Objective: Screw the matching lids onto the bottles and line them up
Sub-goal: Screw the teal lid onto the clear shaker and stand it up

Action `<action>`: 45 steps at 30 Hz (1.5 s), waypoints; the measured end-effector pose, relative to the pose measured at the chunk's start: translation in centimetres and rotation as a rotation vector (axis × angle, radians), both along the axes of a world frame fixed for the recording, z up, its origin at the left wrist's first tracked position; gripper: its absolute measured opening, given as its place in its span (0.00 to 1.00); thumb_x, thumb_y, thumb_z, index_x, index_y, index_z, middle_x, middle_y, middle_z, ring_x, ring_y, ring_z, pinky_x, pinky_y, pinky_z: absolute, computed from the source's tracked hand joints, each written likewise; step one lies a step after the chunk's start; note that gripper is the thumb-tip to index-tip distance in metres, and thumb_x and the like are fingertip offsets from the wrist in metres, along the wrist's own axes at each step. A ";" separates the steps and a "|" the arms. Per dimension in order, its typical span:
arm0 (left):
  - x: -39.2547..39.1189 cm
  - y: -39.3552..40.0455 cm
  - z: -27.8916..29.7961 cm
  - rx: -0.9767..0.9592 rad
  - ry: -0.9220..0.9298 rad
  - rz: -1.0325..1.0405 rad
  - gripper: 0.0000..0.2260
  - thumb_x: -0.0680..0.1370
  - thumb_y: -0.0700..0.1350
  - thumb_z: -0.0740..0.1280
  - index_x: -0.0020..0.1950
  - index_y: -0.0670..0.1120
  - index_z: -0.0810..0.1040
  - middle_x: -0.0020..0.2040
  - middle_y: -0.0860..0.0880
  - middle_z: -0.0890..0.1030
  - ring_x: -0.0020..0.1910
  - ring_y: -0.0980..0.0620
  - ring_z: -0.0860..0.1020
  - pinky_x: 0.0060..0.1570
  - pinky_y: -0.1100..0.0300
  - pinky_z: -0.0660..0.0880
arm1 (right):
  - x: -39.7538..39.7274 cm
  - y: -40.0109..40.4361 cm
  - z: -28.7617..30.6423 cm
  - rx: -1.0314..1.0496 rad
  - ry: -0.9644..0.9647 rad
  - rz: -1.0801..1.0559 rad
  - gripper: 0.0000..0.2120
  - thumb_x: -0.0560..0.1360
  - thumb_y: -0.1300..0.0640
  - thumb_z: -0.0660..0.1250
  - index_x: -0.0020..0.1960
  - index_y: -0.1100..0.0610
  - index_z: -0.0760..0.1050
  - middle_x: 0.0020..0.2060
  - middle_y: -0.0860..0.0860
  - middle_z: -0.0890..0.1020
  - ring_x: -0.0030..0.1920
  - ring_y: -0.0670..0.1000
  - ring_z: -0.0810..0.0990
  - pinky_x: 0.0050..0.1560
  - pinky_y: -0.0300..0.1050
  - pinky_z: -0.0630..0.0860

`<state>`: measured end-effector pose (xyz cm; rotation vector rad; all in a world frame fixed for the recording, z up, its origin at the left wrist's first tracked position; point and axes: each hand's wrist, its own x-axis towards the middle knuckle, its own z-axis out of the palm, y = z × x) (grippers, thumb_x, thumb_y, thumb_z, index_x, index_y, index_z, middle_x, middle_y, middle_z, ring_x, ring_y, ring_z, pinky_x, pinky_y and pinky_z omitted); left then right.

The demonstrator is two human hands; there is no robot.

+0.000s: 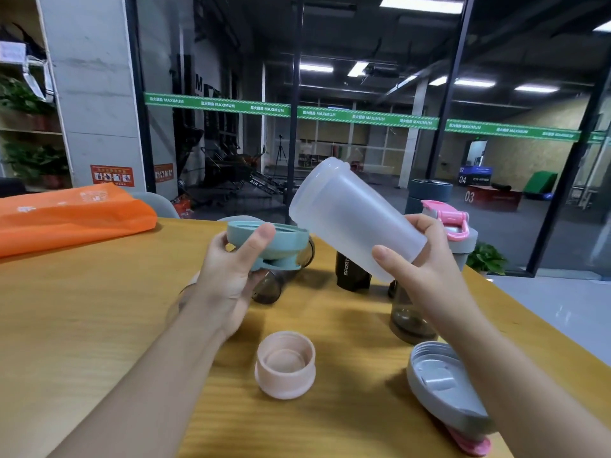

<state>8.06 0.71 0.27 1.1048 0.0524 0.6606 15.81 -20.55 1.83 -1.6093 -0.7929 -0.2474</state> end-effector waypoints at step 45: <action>-0.5 -1.3 -3.0 0.379 0.200 -0.130 0.37 0.52 0.58 0.74 0.60 0.58 0.70 0.51 0.50 0.80 0.41 0.56 0.83 0.40 0.55 0.81 | 2.7 -3.2 -2.1 -0.155 0.226 0.412 0.38 0.63 0.65 0.73 0.68 0.43 0.65 0.58 0.44 0.81 0.57 0.49 0.81 0.50 0.37 0.78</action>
